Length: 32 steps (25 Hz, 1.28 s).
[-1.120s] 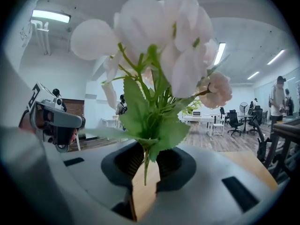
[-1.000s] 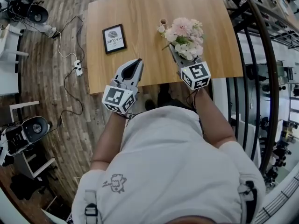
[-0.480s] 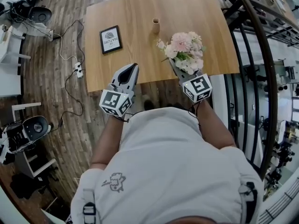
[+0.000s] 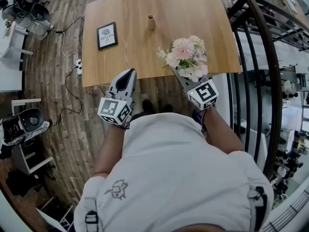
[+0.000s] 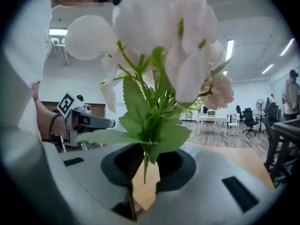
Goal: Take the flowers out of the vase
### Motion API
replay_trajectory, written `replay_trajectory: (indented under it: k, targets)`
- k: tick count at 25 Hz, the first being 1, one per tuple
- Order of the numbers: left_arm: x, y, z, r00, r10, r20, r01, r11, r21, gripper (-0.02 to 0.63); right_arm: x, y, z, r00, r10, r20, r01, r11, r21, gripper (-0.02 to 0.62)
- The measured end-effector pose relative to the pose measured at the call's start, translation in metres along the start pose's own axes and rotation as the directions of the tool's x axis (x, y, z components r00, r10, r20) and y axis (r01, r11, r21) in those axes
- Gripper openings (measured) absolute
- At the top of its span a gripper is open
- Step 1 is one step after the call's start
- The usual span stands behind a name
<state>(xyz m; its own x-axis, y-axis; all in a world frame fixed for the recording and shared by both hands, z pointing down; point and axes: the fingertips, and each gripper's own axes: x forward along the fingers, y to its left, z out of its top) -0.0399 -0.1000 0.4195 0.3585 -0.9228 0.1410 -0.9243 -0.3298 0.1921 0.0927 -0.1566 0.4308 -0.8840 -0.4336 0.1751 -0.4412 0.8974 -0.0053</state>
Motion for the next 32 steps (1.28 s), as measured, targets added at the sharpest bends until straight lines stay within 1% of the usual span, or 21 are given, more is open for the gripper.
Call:
replay_trajectory:
  k: [2,5,8,11,13,18,21,26,30,32]
  targets:
    - [-0.004,-0.013,-0.002,1.000,0.007,-0.012,-0.007,1.000,0.008,0.004,-0.011,0.001,-0.002,1.000,0.015,0.002,-0.015,1.000,0.012,0.075]
    - [-0.020,-0.019,-0.005,1.000,0.023,-0.016,-0.023,1.000,0.008,0.005,-0.024,0.012,-0.006,0.999,0.031,0.006,-0.031,0.999,0.010,0.075]
    - [-0.043,-0.017,-0.012,0.999,0.034,-0.017,-0.034,0.999,0.018,0.005,-0.031,0.028,-0.012,1.000,0.029,0.009,-0.030,1.000,0.007,0.075]
    - [-0.047,-0.021,-0.015,0.999,0.033,-0.032,-0.032,0.999,0.009,0.005,-0.041,0.027,-0.014,1.000,0.018,0.009,-0.018,0.999,0.028,0.075]
    - [-0.046,-0.024,-0.016,0.999,0.020,-0.040,-0.020,1.000,0.008,0.005,-0.046,0.027,-0.012,1.000,0.009,0.009,-0.010,1.000,0.027,0.075]
    - [-0.079,-0.016,-0.016,0.999,-0.021,-0.027,0.021,1.000,0.014,0.003,-0.048,0.067,-0.002,1.000,-0.017,0.022,0.016,0.999,0.033,0.074]
    - [-0.086,-0.014,-0.017,0.999,-0.038,-0.028,0.039,0.999,0.018,0.005,-0.050,0.074,-0.004,0.999,-0.036,0.016,0.036,0.999,0.029,0.074]
    - [-0.116,-0.002,-0.015,0.998,-0.060,-0.019,0.060,0.998,0.014,0.004,-0.049,0.101,0.004,0.997,-0.076,0.022,0.076,0.997,0.020,0.074]
    - [-0.119,-0.006,-0.012,0.994,-0.102,-0.028,0.104,0.994,0.042,0.005,-0.051,0.107,0.008,0.995,-0.097,0.030,0.096,0.995,0.031,0.074]
    - [-0.130,-0.003,-0.011,0.993,-0.117,-0.025,0.118,0.992,0.048,0.005,-0.049,0.120,0.010,0.994,-0.102,0.037,0.101,0.994,0.032,0.072]
